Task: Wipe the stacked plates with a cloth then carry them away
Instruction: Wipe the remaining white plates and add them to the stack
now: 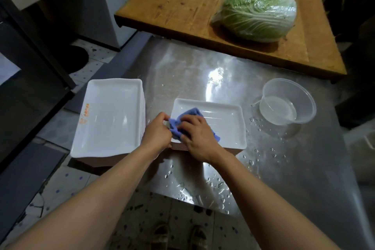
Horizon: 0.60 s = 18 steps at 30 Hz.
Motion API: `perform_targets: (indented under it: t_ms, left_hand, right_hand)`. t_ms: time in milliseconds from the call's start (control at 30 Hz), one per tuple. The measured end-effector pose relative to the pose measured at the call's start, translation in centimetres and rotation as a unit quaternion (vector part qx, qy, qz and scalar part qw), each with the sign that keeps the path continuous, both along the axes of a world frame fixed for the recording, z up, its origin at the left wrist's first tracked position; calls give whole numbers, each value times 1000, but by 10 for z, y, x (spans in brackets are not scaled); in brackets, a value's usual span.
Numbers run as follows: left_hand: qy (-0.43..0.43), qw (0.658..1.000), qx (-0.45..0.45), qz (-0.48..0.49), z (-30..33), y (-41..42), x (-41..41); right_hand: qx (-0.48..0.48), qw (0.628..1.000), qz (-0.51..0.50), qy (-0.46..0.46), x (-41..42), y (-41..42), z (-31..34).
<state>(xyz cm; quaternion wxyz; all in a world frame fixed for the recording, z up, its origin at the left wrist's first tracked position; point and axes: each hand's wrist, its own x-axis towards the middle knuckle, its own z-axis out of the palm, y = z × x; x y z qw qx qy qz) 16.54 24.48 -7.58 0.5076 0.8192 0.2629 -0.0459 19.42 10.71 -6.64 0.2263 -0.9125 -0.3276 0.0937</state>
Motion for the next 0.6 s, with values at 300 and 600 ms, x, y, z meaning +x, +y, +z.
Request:
perform_targets:
  t_ms: [300, 600]
  left_hand:
    - [43, 987, 147, -45, 6, -8, 3]
    - [62, 952, 280, -109, 10, -19, 3]
  right_hand:
    - [34, 999, -5, 29, -28, -41, 11]
    - [-80, 991, -79, -80, -4, -117, 5]
